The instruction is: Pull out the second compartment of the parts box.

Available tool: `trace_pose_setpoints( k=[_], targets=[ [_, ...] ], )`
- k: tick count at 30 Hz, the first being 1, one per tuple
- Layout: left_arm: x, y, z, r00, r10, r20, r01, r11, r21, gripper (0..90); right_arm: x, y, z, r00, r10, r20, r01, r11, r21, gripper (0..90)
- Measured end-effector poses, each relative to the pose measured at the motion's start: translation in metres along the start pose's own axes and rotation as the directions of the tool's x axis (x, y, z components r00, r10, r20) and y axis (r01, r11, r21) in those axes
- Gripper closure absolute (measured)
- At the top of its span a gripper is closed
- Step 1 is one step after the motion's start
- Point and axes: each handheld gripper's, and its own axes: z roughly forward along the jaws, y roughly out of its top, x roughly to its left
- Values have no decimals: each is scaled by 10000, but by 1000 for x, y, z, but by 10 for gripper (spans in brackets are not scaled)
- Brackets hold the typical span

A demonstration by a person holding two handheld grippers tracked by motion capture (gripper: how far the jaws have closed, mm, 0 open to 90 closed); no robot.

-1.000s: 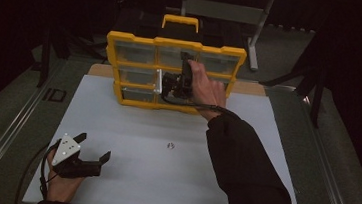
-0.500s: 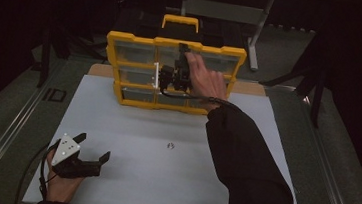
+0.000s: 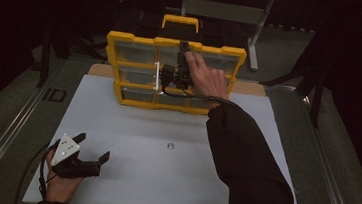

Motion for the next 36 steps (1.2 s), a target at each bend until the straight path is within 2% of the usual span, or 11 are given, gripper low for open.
trace_pose_setpoints(
  k=[5, 11, 17, 25, 28, 36],
  targets=[
    [0, 0, 0, 10000, 15, 3, -15, 10000, -15, 0, 3, -1, 0, 9996, -216, 194, 217, 9998, -41, 576],
    [1, 0, 0, 10000, -16, -30, 16, 10000, -1, 0, 3, 1, 1, 9995, -175, 274, 179, 9997, -146, 543],
    [0, 0, -1, 10000, -25, -30, 25, 10000, -40, 0, 7, 1, 3, 9974, -502, 525, 506, 9987, -58, 542],
    [0, 0, -1, 10000, -6, -68, 6, 10000, 48, 0, 8, -1, 6, 9964, -506, 684, 506, 9987, 30, 536],
    [0, 0, -1, 10000, -30, -67, 30, 10000, 18, 0, 8, -1, 6, 9960, -501, 741, 503, 9987, -12, 544],
    [0, -1, -1, 10000, -19, -91, 20, 10000, 77, 0, 14, -1, 7, 9915, -871, 964, 877, 9961, -17, 608]
  ],
)
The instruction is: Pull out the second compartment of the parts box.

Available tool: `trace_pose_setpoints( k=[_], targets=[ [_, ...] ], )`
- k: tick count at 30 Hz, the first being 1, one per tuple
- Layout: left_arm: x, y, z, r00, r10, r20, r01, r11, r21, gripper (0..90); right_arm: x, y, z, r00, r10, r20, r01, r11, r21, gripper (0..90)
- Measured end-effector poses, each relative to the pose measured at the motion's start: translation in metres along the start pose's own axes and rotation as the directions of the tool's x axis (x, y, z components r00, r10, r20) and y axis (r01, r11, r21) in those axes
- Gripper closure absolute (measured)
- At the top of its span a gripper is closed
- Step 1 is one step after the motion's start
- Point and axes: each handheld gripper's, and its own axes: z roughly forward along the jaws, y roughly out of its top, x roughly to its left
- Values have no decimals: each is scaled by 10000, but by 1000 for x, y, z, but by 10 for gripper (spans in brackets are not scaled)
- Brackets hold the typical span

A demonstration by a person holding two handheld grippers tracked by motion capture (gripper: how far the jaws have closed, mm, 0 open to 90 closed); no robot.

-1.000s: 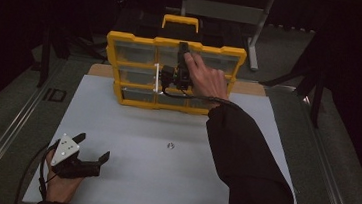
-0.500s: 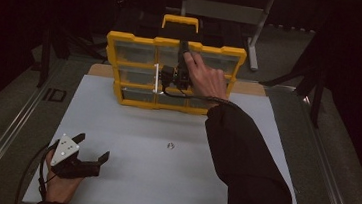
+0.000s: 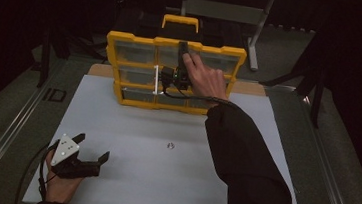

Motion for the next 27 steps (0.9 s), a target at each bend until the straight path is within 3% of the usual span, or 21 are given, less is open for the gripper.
trace_pose_setpoints(
  k=[11, 14, 16, 18, 24, 27],
  targets=[
    [0, 0, 0, 10000, -21, -35, 21, 10000, -15, 0, -3, -1, -10, 9996, 232, -178, -235, 9996, -178, 631],
    [0, 0, 0, 10000, -14, -20, 14, 10000, 36, 0, -7, -2, -14, 9981, 365, -488, -378, 9989, -261, 638],
    [0, 0, 1, 10000, 27, -3, -27, 10000, 29, 0, -11, -2, -14, 9945, 388, -978, -411, 9989, -215, 712],
    [0, 0, 1, 10000, 21, -11, -21, 10000, 31, 0, -15, -1, -13, 9892, 206, -1450, -234, 9996, -170, 728],
    [0, 0, 0, 10000, -6, -14, 6, 10000, 15, 0, -20, -1, -11, 9837, 145, -1792, -160, 9998, -69, 714],
    [0, 0, 0, 10000, 2, -13, -2, 10000, 6, 0, -20, 0, -9, 9765, 112, -2151, -105, 9999, 43, 718]
  ],
)
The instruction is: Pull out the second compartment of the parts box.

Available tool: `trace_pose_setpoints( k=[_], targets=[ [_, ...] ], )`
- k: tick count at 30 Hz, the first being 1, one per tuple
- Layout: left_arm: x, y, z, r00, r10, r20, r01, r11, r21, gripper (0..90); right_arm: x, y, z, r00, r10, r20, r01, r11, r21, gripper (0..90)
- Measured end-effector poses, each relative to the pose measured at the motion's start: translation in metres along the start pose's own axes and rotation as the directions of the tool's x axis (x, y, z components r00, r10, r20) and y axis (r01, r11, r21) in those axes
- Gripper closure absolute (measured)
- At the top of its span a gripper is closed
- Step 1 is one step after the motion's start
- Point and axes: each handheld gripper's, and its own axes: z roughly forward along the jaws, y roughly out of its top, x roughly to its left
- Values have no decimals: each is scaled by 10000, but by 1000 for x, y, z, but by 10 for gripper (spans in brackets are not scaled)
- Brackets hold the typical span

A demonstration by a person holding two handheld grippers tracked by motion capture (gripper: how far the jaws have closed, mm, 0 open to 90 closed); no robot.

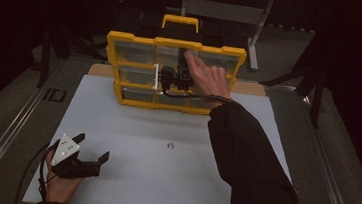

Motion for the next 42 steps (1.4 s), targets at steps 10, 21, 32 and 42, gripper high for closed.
trace_pose_setpoints(
  k=[10, 21, 32, 42],
  targets=[
    [0, 0, 0, 10000, -7, -12, 7, 10000, -11, 0, -3, 1, 4, 10000, -18, -92, 20, 9998, 206, 780],
    [0, 0, 0, 10000, -3, -26, 3, 10000, -42, 0, -1, 1, -2, 9999, -55, -86, 57, 9999, 145, 783],
    [0, 0, 0, 10000, -30, -83, 29, 9999, -122, 0, -3, 2, -11, 9996, 9, -283, -8, 10000, 41, 782],
    [0, 0, 0, 10000, -22, -93, 20, 9999, -119, 0, -4, 1, -24, 9989, -33, -459, 26, 9999, -148, 782]
  ],
)
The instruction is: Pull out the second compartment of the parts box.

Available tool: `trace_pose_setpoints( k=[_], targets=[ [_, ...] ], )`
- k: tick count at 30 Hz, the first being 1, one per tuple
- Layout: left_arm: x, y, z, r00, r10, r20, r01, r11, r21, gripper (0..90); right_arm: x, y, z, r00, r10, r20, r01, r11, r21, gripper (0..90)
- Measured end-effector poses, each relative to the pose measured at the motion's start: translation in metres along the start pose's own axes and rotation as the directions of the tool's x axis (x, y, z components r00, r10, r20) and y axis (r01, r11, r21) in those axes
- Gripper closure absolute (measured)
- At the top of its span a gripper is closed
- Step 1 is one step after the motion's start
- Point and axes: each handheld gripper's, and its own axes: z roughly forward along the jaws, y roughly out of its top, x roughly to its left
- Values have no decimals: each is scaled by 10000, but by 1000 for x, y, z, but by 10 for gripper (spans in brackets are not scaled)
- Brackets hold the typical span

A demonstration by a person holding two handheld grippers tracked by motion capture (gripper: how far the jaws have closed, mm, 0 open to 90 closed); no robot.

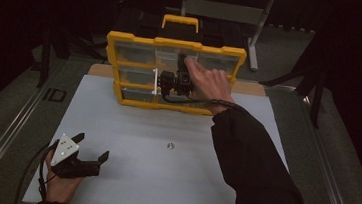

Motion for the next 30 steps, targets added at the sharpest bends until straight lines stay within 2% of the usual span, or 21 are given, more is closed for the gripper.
trace_pose_setpoints(
  k=[30],
  targets=[
    [0, 0, 1, 10000, -5, 6, 5, 10000, -27, 0, 2, 0, -35, 9996, -275, -107, 270, 9989, -382, 782]
  ],
)
